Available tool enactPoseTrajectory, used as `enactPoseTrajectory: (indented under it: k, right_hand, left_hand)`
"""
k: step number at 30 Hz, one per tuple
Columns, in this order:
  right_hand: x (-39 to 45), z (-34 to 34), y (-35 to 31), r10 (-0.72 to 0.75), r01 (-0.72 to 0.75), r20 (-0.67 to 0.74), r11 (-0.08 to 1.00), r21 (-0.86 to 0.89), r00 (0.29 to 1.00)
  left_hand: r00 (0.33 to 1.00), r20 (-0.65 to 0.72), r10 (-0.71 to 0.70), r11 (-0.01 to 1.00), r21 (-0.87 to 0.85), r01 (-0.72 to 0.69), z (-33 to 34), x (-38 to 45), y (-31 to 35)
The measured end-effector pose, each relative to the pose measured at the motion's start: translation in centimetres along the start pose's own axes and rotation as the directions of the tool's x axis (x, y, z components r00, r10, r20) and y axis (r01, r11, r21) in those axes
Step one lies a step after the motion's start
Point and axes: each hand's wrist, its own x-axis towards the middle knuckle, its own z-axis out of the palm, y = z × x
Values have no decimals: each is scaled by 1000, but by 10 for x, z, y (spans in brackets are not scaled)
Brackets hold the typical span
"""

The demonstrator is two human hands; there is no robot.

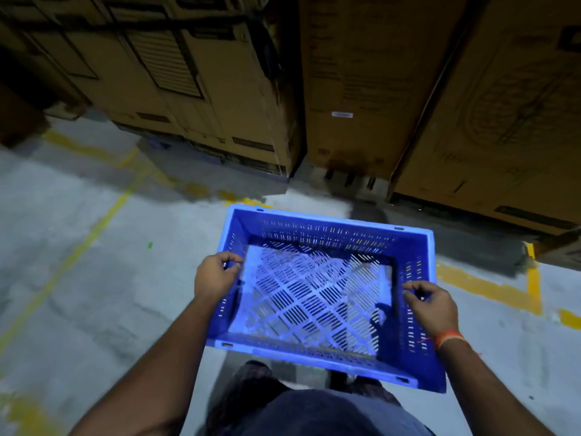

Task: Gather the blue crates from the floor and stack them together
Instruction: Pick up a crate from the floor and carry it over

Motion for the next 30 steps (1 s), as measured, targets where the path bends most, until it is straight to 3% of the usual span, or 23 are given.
enactPoseTrajectory:
  k: [11,19,23,30]
  right_hand:
    - [-28,139,-53,159,-165,-143,986,-29,977]
    - [-57,228,-67,296,-312,-143,944,-109,944]
    - [-33,258,-57,341,-358,-148,927,-114,928]
    - [44,269,-45,274,-306,-196,939,-158,942]
  left_hand:
    - [968,186,168,984,21,-175,-29,152,-73]
    - [928,315,197,970,77,-232,-22,226,-148]
    - [917,342,208,966,74,-246,-1,254,-169]
    - [899,339,275,955,12,-297,50,301,-161]
